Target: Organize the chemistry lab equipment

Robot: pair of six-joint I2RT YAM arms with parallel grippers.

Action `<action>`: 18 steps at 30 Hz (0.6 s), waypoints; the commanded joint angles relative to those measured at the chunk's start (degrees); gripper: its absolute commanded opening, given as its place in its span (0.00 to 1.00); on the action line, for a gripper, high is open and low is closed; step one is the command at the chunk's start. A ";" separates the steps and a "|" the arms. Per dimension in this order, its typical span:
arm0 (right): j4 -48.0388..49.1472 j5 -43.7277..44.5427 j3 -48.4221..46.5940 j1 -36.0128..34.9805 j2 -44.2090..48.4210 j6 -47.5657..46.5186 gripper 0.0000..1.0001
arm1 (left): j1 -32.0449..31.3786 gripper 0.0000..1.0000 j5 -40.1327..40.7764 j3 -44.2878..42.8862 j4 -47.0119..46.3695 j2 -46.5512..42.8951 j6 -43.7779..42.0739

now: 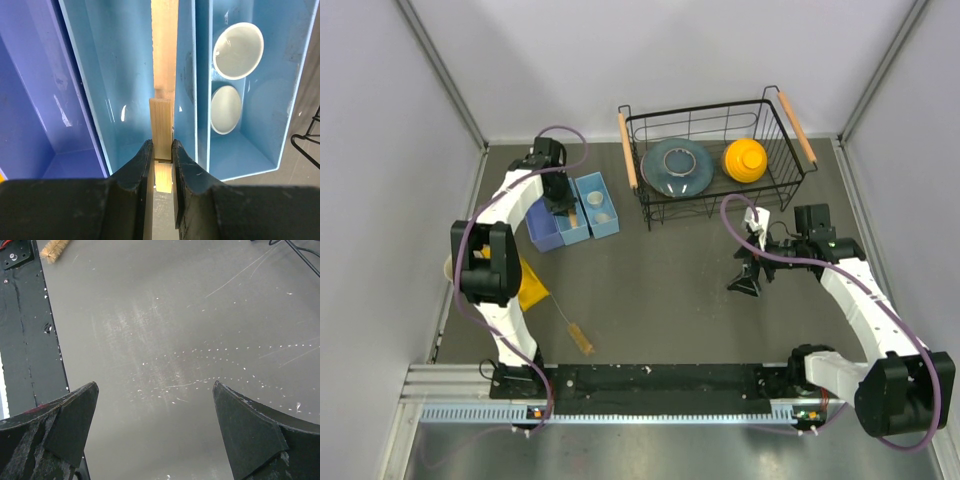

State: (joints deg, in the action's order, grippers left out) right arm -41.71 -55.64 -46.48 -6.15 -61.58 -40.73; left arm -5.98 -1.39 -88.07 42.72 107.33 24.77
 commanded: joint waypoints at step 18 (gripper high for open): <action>0.84 -0.26 0.34 0.79 -0.21 -1.63 0.99 | 0.44 0.62 -2.73 -1.40 0.43 -9.57 -0.26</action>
State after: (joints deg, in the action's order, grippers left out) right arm -41.71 -55.18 -46.48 -6.13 -61.69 -40.97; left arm -5.93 -1.50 -88.07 43.27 106.83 24.05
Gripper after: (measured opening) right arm 0.987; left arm 0.548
